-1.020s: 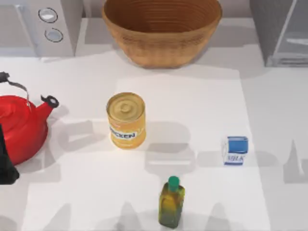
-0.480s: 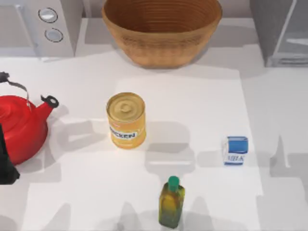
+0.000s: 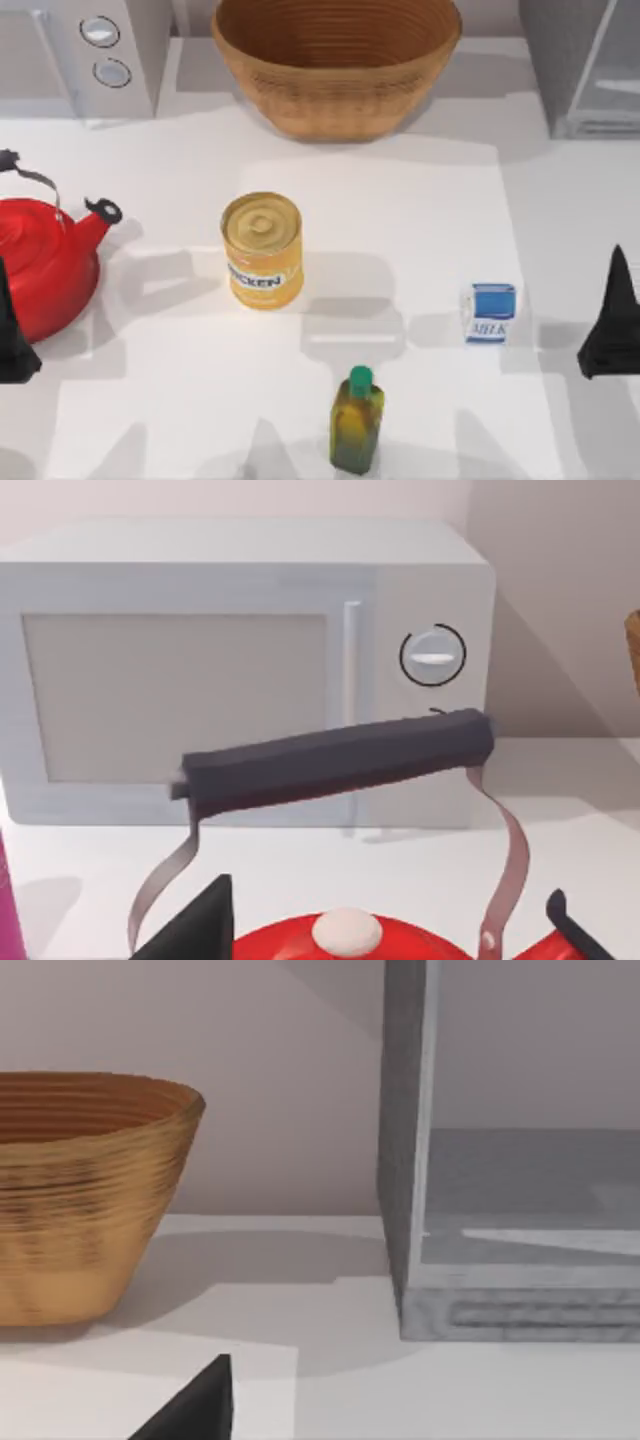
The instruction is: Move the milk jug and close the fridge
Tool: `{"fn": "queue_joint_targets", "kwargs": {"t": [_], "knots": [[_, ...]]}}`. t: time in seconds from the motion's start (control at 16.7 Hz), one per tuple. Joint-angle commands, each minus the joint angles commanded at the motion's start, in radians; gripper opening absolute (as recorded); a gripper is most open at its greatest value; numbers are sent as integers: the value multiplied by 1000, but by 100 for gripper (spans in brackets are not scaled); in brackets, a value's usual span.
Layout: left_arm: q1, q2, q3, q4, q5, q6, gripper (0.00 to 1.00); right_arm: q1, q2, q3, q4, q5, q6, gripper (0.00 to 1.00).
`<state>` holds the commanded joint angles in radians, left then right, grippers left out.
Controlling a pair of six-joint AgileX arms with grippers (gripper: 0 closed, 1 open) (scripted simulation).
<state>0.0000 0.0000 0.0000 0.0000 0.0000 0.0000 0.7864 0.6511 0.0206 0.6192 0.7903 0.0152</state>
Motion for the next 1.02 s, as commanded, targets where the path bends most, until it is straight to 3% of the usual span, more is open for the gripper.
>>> {"fn": "queue_joint_targets", "kwargs": {"t": [0.24,0.66,1.02], "knots": [[0,0,0,0,0,0,100,127,108,3,101,127,3,100],[0,0,0,0,0,0,100,135,127,3,120,139,5,100],[0,0,0,0,0,0,100,172,417,54,348,185,43,100]]}}
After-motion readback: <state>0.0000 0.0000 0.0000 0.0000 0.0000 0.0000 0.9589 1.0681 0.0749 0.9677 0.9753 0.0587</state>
